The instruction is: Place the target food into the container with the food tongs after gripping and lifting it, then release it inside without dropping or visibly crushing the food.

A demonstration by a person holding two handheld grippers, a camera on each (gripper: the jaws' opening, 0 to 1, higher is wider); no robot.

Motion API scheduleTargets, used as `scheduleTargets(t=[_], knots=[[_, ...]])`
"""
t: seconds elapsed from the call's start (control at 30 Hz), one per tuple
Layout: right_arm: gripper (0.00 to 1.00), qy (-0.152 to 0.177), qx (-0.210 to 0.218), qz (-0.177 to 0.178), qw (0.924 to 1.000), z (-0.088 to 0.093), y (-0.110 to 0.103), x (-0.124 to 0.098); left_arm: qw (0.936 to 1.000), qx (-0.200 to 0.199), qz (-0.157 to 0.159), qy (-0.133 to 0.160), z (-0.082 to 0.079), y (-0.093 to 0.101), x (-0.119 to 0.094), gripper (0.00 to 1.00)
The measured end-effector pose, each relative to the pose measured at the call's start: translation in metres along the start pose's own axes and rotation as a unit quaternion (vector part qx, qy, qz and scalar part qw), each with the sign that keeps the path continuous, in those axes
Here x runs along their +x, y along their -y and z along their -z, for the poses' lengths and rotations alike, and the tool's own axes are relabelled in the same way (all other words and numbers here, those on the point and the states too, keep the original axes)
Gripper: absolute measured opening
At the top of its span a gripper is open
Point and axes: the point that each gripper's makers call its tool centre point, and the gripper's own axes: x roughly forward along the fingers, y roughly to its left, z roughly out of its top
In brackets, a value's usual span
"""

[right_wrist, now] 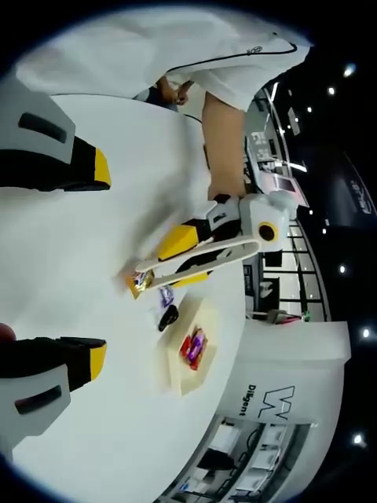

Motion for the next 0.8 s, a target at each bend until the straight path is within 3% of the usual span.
scheduleTargets(t=[0.8], knots=[[0.74,0.0,-0.002,0.0,1.0,-0.001,0.0,0.0,0.9985,0.006,-0.051,0.021,-0.023,-0.04,-0.044,0.18]])
